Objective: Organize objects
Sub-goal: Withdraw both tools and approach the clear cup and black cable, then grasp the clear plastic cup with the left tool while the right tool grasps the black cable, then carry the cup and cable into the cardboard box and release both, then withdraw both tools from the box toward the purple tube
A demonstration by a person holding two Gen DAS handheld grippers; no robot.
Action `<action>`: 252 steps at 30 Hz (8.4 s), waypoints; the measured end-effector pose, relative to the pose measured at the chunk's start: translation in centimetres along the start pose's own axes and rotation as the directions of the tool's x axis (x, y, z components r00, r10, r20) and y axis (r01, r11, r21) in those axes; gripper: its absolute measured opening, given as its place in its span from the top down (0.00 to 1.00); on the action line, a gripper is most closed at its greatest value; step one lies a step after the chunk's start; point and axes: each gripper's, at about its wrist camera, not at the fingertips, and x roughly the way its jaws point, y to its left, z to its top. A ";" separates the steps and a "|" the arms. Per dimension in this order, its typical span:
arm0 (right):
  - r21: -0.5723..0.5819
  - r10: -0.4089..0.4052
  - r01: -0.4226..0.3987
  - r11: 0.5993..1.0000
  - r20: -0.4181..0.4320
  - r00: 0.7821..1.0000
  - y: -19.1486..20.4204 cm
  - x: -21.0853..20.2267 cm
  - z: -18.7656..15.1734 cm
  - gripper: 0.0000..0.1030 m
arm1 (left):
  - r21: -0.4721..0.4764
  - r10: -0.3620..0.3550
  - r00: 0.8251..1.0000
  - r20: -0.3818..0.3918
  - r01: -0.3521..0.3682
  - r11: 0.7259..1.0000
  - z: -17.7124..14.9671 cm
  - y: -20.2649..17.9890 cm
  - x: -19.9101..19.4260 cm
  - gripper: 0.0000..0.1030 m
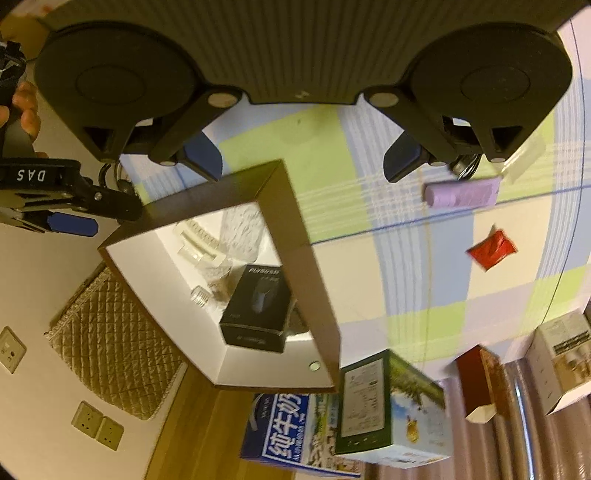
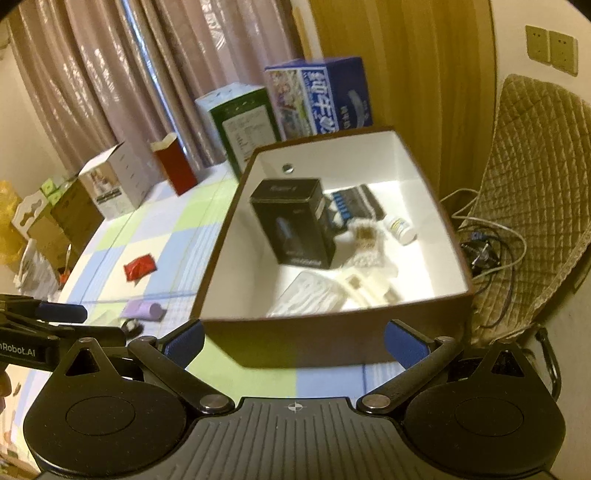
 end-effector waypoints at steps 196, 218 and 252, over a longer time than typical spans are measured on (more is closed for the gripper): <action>-0.086 0.013 0.003 0.996 0.187 0.982 -0.1 -3.3 1.3 0.86 | 0.154 -0.144 0.986 0.080 0.130 0.979 2.1 -2.2 1.6 0.54; -0.276 -0.202 0.187 0.943 -0.026 0.979 -7.5 5.7 4.6 0.86 | 0.114 -0.119 0.991 0.058 0.112 0.987 6.9 -6.7 7.9 0.54; -0.179 -0.083 0.080 0.981 -0.006 0.997 -9.1 5.9 6.0 0.43 | 0.078 -0.109 0.993 -0.047 0.113 0.991 7.9 -7.8 12.9 0.42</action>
